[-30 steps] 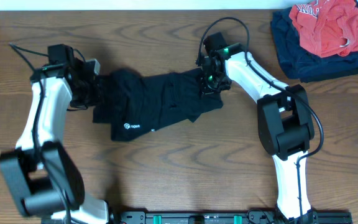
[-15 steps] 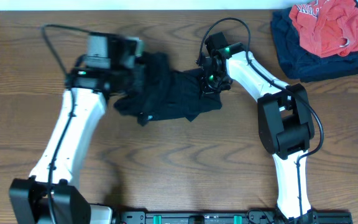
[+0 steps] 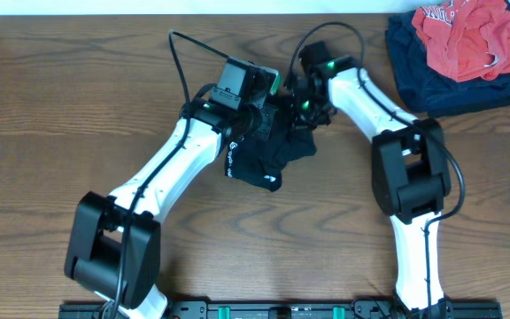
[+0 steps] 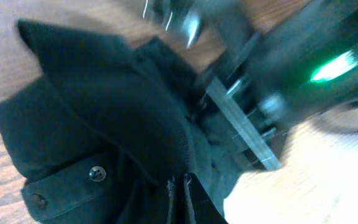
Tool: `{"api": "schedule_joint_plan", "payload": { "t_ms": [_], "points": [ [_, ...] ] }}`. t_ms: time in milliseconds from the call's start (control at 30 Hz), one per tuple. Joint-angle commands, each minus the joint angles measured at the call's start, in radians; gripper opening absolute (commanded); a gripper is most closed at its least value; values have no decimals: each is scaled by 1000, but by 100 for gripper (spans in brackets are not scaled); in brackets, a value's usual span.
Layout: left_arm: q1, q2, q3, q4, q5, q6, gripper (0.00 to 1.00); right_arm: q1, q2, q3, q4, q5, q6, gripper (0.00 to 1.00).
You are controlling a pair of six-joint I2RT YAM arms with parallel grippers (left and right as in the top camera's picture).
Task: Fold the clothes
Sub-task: 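Fold the left end of the shirt rightward toward the right gripper, then release the shirt and lift the left gripper away to the left, then grasp the folded black shirt bundle with the right gripper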
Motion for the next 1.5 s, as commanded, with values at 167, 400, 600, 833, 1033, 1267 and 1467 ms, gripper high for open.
{"api": "schedule_joint_plan", "payload": {
  "t_ms": [167,400,600,833,1033,1267,1467],
  "points": [
    [-6,7,20,78,-27,-41,6,-151,-294,163,-5,-45,19,1],
    [-63,7,20,197,66,-72,29,-253,-379,163,-40,-31,26,1],
    [-117,6,20,203,71,-72,93,-277,-379,162,-63,-31,26,2],
    [-46,-90,20,198,66,-81,98,-277,-379,161,-90,-31,16,5],
    [114,-252,20,107,5,-91,98,-257,-353,152,-171,-28,-37,22],
    [262,-313,20,-67,-58,-87,98,-187,-243,152,-285,-32,-148,57],
    [325,-304,20,-186,-97,-79,98,-109,-128,152,-285,-29,-185,70]
  ]
}}
